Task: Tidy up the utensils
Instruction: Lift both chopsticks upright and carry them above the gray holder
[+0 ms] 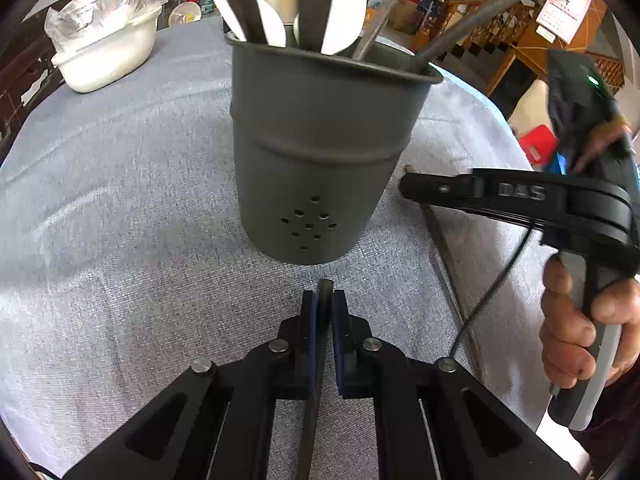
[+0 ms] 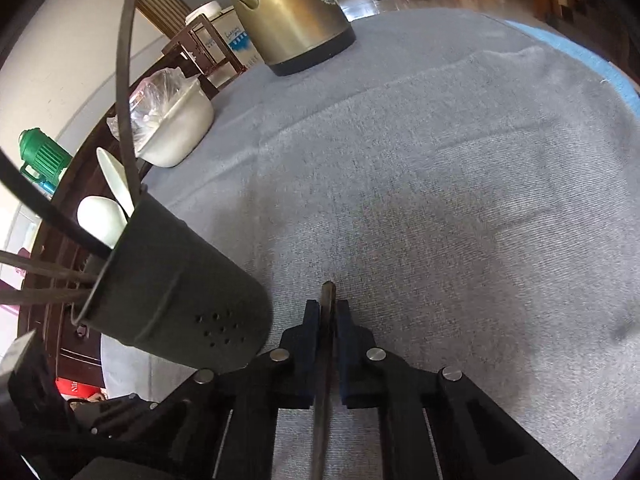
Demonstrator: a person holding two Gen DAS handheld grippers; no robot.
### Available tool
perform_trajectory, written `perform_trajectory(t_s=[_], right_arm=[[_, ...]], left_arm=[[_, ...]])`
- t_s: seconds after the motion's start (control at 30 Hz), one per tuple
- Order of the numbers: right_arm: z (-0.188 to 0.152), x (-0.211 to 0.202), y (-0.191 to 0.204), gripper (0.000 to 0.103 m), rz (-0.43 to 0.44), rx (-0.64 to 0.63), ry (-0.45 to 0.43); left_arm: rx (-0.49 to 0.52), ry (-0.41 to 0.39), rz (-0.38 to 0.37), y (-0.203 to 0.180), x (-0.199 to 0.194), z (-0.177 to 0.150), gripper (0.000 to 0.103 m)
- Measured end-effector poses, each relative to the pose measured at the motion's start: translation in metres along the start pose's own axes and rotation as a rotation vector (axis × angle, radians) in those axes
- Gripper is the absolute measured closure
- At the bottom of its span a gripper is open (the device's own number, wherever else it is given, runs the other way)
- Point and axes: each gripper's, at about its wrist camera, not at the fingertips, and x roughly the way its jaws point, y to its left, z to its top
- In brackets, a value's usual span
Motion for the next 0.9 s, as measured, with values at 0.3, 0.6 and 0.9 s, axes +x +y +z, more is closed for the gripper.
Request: perform_trajectory(t_s=[0.3, 0.6, 0.9], right_arm=[[-0.010, -0.073, -0.002, 0.095, 0.139, -0.028, -0.157], [-0.020, -0.149, 0.034, 0.095, 0.231, -0.125, -0.341], [-0.045, -0.200, 0.088, 0.095, 0.202, -0.298, -0.586]], left_arm=[[-0.073, -0.133, -0.006, 0.020, -0.057, -0.003, 0.096], [-0.101, -0.365, 0.022, 0.037, -0.157, 0.001, 0.096], [-0.143, -0.519, 0.047, 0.050, -0.209, -0.001, 0.096]])
